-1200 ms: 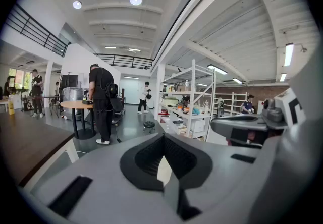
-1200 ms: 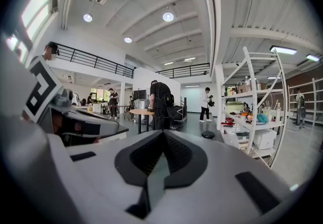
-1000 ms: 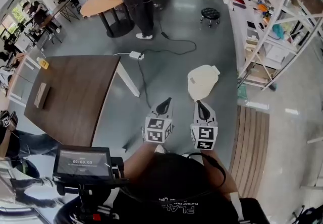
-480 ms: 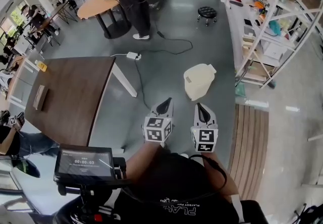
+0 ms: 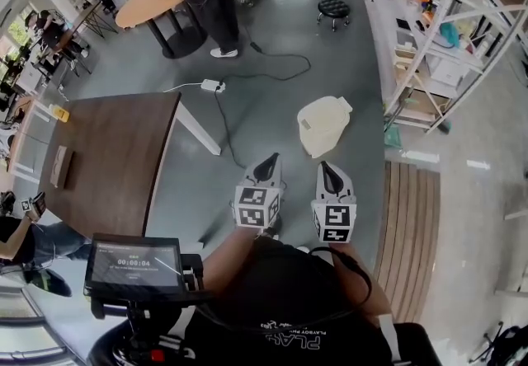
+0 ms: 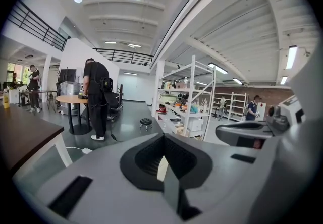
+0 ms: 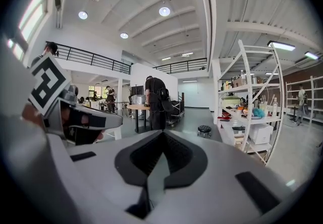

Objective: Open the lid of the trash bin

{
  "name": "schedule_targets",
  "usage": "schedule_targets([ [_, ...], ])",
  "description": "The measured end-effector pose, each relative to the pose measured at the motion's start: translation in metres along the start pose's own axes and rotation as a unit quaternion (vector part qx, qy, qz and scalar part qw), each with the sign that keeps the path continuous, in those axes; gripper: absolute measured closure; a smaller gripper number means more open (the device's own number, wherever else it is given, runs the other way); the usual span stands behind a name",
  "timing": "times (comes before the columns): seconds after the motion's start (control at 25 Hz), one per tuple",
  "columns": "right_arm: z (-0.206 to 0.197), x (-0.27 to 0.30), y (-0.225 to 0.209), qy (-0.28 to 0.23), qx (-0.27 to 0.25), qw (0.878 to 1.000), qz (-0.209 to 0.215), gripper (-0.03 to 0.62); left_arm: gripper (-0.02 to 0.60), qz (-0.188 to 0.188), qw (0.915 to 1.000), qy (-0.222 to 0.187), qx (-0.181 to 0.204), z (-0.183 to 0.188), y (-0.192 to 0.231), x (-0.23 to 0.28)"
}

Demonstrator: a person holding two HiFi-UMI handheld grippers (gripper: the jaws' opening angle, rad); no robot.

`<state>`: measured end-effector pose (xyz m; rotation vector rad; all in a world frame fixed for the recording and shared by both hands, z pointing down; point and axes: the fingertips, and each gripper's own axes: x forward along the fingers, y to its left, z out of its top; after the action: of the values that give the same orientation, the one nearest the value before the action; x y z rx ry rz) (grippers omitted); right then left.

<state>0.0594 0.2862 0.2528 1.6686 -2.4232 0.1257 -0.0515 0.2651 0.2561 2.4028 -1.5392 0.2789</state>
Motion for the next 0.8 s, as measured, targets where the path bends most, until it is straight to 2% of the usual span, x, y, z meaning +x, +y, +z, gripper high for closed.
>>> schedule_targets([
  [0.56, 0.016, 0.098, -0.011, 0.008, 0.010, 1.000, -0.016, 0.589, 0.584, -0.024, 0.9994, 0.016, 0.018, 0.024, 0.056, 0.079],
  [0.8, 0.025, 0.136, -0.012, 0.018, -0.004, 0.999, -0.027, 0.589, 0.584, -0.038, 0.9988, 0.018, 0.026, 0.035, 0.078, 0.107],
])
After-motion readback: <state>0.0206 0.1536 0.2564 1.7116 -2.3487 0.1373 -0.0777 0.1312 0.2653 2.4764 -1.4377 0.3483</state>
